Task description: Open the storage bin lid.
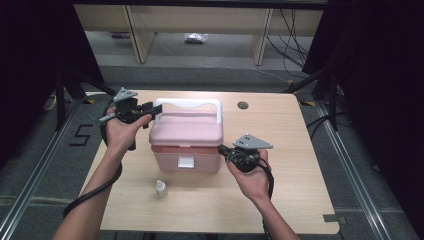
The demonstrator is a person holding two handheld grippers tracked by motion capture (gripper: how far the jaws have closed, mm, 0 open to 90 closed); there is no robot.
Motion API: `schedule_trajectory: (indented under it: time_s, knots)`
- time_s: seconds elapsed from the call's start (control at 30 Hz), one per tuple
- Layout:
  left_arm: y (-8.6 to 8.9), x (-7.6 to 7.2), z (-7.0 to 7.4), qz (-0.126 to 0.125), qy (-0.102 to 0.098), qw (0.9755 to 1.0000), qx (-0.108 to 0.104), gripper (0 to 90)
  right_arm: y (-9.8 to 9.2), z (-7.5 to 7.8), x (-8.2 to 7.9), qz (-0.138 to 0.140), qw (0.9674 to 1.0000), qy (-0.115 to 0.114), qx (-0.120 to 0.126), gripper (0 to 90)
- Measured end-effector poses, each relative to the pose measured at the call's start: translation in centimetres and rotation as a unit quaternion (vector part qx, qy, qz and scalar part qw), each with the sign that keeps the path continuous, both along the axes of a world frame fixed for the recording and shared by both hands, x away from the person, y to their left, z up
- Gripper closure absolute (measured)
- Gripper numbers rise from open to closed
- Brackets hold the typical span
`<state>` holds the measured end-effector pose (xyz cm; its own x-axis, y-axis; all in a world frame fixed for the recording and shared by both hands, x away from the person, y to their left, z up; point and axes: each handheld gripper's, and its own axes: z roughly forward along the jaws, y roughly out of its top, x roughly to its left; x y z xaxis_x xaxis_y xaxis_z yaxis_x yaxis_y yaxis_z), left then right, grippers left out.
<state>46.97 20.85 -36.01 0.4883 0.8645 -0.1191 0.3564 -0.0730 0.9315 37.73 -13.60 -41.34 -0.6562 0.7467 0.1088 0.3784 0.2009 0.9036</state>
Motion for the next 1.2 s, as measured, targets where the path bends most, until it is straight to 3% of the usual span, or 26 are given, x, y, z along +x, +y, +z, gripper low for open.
schedule_trajectory:
  time_s: [0.13, 0.17, 0.27, 0.3, 0.37, 0.4, 0.63, 0.87, 0.93, 1.03, 1.2]
  knots:
    - [0.4, -1.6, 0.9, 0.001, -0.019, 0.9998, -0.004, 60.3, 0.0, 0.2, 0.1, 0.001, 1.0000, -0.007, -0.001, 90.0]
    - [0.4, -1.9, 1.1, 0.001, -0.021, 0.9998, -0.002, 64.1, -0.1, 0.4, -0.1, -0.008, 1.0000, 0.006, -0.001, 90.0]
    - [0.6, -3.4, 1.7, -0.010, -0.030, 0.9995, 0.006, 76.9, 0.0, 0.5, 0.2, -0.002, 0.9999, -0.012, 0.000, 90.0]
    - [0.8, -4.1, 1.9, -0.008, -0.016, 0.9997, 0.016, 80.5, -0.1, 0.6, 0.2, -0.007, 0.9998, -0.019, -0.006, 90.0]
    - [0.7, -5.0, 2.0, -0.009, -0.029, 0.9995, 0.001, 89.0, 0.0, 0.7, 0.3, -0.006, 0.9998, -0.017, -0.002, 90.0]
    - [0.5, -5.4, 2.0, -0.016, -0.034, 0.9992, -0.014, 89.7, 0.0, 0.7, 0.3, -0.006, 0.9999, -0.016, 0.002, 90.0]
    - [0.3, -8.4, 1.8, -0.049, -0.053, 0.9971, -0.024, 90.0, -0.2, 1.0, 0.7, -0.005, 0.9996, -0.028, -0.005, 90.0]
    - [-0.6, -11.3, 1.1, -0.076, -0.071, 0.9945, -0.011, 90.0, -0.2, 1.2, 0.8, -0.010, 0.9996, -0.026, -0.003, 90.0]
    - [-1.0, -11.9, 0.7, -0.085, -0.071, 0.9938, -0.002, 90.0, -0.1, 1.2, 0.7, -0.016, 0.9997, -0.019, 0.005, 90.0]
    - [-1.6, -12.3, 0.1, -0.091, -0.070, 0.9933, 0.010, 90.0, -0.3, 1.4, 0.7, -0.015, 0.9996, -0.023, -0.006, 90.0]
    - [-2.4, -12.2, -1.2, -0.098, -0.051, 0.9938, 0.012, 90.0, -0.3, 1.6, 0.8, -0.019, 0.9994, -0.029, -0.005, 90.0]
